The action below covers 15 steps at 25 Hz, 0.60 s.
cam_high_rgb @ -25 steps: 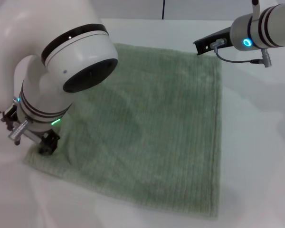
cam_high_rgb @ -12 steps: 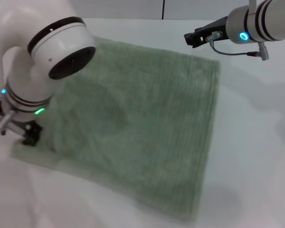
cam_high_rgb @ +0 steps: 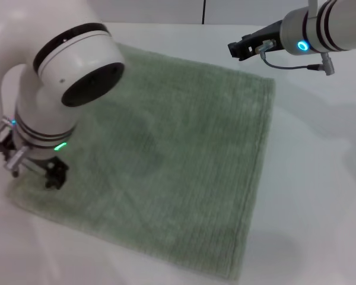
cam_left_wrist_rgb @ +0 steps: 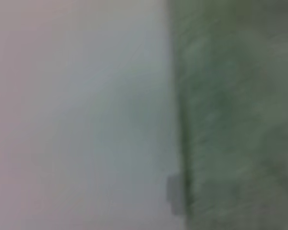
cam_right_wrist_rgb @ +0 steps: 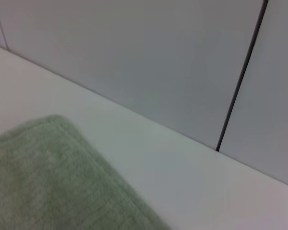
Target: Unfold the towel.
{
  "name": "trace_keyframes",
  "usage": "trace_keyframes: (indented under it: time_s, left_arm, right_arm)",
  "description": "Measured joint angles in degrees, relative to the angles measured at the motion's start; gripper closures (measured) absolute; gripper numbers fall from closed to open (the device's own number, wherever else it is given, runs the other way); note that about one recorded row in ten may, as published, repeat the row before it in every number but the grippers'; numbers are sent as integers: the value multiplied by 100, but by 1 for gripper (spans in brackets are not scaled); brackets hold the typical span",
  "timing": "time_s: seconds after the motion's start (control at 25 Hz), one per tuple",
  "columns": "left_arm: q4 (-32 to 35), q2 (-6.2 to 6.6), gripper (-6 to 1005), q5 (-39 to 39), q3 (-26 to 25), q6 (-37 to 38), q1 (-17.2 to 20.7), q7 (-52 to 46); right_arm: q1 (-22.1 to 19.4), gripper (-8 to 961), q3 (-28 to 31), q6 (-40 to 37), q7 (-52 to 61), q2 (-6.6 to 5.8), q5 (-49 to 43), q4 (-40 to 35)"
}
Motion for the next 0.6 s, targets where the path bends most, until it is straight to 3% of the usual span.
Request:
trace_keyframes:
  time_s: [0.24,0.32,0.48,0.6]
  left_arm:
    - [-398,-245,152,-4,-279,75,49,499]
    - [-416,-261,152,-3,-280,130,42,504]
    - [-415,-179,152,2,-126,650,-78,457]
    - [-213,33,152,20,200,1411,-289,369]
  right_arm:
    - [-86,555,-110,-106,-103,5,0,38]
    - [-99,532,-110,-145,-114,6,0,37]
    - [-141,467,-112,-354,-161,8,0,39]
    - [-215,434,-112,-649,-314,12,0,121]
